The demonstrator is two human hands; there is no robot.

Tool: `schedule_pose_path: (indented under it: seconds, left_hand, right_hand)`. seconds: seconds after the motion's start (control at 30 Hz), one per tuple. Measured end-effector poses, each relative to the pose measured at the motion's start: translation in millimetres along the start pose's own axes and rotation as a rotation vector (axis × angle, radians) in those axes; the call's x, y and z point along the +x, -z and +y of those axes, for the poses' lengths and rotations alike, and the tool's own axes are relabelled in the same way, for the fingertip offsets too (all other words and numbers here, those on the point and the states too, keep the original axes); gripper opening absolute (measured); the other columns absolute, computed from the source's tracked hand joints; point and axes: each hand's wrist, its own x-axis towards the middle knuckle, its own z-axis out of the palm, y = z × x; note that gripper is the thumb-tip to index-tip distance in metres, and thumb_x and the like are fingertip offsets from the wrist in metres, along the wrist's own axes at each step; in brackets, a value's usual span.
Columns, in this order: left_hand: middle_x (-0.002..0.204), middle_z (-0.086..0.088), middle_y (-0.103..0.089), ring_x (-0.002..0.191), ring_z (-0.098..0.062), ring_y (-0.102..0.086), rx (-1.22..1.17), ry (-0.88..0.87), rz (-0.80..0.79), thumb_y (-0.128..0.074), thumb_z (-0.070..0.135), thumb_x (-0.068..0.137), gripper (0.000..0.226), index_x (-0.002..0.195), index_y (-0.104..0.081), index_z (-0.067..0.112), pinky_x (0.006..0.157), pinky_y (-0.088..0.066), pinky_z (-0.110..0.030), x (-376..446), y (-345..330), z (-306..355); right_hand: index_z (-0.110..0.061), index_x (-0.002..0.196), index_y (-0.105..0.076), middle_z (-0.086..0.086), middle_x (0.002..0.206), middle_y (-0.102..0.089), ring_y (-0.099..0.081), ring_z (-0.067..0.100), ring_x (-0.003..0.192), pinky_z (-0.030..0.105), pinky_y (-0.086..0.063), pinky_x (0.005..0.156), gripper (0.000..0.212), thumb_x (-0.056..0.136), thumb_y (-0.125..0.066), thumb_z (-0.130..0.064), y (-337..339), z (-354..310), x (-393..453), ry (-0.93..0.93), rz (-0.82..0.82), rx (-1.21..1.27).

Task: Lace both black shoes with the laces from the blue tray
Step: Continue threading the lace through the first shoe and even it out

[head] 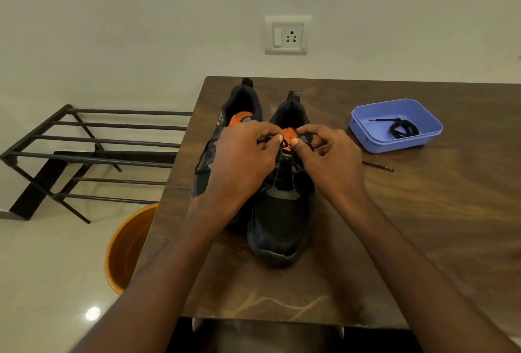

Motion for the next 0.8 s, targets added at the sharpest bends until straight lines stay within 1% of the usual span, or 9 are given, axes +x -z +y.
schedule_pose_path:
  seconds: [0.1,0.2,0.23,0.33,0.4,0.5,0.57,0.7,0.8]
  left_hand:
    - [0.096,0.007,-0.078,0.087,-0.002,-0.071,-0.005,-0.008,-0.006,-0.073,0.021,0.096,0.013,0.107,-0.081,0.018,0.083,-0.060,-0.023,-0.1,-1.7,-0.7]
    - [0.101,0.005,-0.079,0.090,-0.002,-0.071,0.029,-0.037,-0.021,-0.074,0.021,0.095,0.015,0.109,-0.081,0.018,0.085,-0.057,-0.015,-1.6,-3.5,-2.2]
    - [0.102,0.005,-0.079,0.089,-0.002,-0.072,0.047,-0.058,-0.017,-0.075,0.022,0.095,0.016,0.110,-0.081,0.018,0.084,-0.058,-0.016,-1.7,-4.1,-2.4]
    - [0.099,0.004,-0.080,0.085,-0.006,-0.073,0.093,-0.115,0.010,-0.075,0.023,0.095,0.018,0.112,-0.080,0.019,0.079,-0.063,-0.029,-2.6,-7.2,-1.8]
    - [0.098,0.004,-0.080,0.084,-0.007,-0.074,0.111,-0.132,0.010,-0.074,0.025,0.095,0.020,0.114,-0.079,0.021,0.075,-0.064,-0.034,-2.2,-10.4,-1.3]
    - [0.093,0.004,-0.080,0.080,-0.009,-0.073,0.153,-0.125,-0.011,-0.072,0.028,0.096,0.019,0.113,-0.080,0.025,0.069,-0.063,-0.037,-1.1,-11.3,-0.5]
    - [0.088,0.004,-0.078,0.075,-0.010,-0.072,0.180,-0.124,0.007,-0.071,0.028,0.096,0.015,0.107,-0.080,0.024,0.066,-0.063,-0.038,-1.7,-12.4,0.3]
    - [0.084,0.003,-0.076,0.072,-0.014,-0.071,0.247,-0.120,0.033,-0.071,0.030,0.096,0.013,0.105,-0.077,0.022,0.062,-0.062,-0.040,-5.0,-17.0,5.0]
    - [0.083,0.002,-0.075,0.072,-0.017,-0.070,0.325,-0.136,-0.013,-0.070,0.032,0.096,0.012,0.104,-0.076,0.024,0.063,-0.061,-0.042,-2.2,-16.9,6.7]
  right_hand:
    - [-0.030,0.108,-0.077,-0.005,0.076,-0.068,-0.068,0.014,0.075,0.042,-0.062,0.074,0.020,0.089,-0.076,-0.037,7.2,-0.3,3.8,-0.084,-0.010,0.140]
    - [-0.032,0.098,-0.077,0.002,0.078,-0.074,-0.073,0.020,0.081,0.046,-0.063,0.078,0.014,0.084,-0.078,-0.035,11.8,0.7,6.4,-0.183,-0.031,0.274]
    - [-0.033,0.097,-0.078,0.003,0.081,-0.075,-0.073,0.021,0.084,0.047,-0.063,0.078,0.013,0.084,-0.079,-0.034,11.7,0.9,7.0,-0.200,-0.034,0.295]
    - [-0.032,0.095,-0.079,0.001,0.084,-0.076,-0.074,0.023,0.086,0.049,-0.064,0.077,0.013,0.083,-0.081,-0.033,11.1,1.6,8.3,-0.240,-0.032,0.330]
    - [-0.031,0.096,-0.079,-0.001,0.084,-0.076,-0.074,0.022,0.085,0.050,-0.064,0.077,0.014,0.082,-0.082,-0.034,12.6,2.8,8.9,-0.256,-0.041,0.341]
    - [-0.030,0.097,-0.079,-0.005,0.085,-0.076,-0.074,0.017,0.087,0.046,-0.064,0.080,0.017,0.081,-0.082,-0.035,13.6,4.3,9.8,-0.276,-0.058,0.369]
    - [-0.030,0.097,-0.079,-0.005,0.084,-0.076,-0.075,0.014,0.085,0.043,-0.065,0.079,0.016,0.082,-0.082,-0.032,13.2,5.2,10.1,-0.280,-0.060,0.376]
    - [-0.029,0.094,-0.079,0.001,0.084,-0.076,-0.075,0.023,0.086,0.048,-0.065,0.078,0.013,0.082,-0.081,-0.030,11.7,5.2,10.3,-0.286,-0.056,0.389]
    - [-0.029,0.093,-0.079,0.002,0.084,-0.076,-0.074,0.025,0.088,0.048,-0.064,0.077,0.011,0.082,-0.081,-0.029,12.8,4.7,10.1,-0.286,-0.048,0.387]
